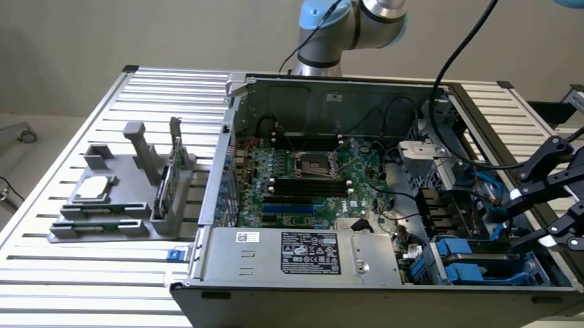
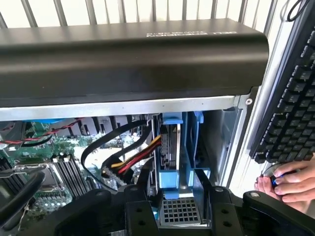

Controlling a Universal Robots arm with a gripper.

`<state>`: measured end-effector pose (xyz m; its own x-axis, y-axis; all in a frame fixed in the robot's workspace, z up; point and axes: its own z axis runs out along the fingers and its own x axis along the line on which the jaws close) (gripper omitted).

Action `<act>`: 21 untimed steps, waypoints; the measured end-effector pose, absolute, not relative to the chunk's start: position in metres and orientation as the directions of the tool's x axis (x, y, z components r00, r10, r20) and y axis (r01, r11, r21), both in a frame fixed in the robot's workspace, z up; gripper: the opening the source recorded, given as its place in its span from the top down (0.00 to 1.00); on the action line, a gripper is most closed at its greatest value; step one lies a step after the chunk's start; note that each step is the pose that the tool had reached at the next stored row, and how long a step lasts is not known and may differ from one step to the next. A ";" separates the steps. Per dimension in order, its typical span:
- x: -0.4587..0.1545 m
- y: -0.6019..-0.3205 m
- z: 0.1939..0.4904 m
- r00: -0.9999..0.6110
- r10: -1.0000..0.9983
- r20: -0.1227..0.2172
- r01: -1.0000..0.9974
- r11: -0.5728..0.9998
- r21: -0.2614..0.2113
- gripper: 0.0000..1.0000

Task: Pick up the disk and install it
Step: 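Insert the second disk wire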

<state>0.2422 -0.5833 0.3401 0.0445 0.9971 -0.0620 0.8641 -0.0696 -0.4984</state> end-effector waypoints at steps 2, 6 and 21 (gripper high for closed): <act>0.242 -0.583 0.345 0.044 0.997 -0.062 0.862 -0.070 -0.502 0.52; 0.242 -0.583 0.355 0.044 0.997 -0.063 0.857 -0.070 -0.510 0.52; 0.224 -0.583 0.354 0.042 0.998 -0.053 0.859 -0.063 -0.507 0.52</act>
<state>0.2238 -0.5830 0.3539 0.0422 0.9977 -0.0532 0.8594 -0.0634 -0.5074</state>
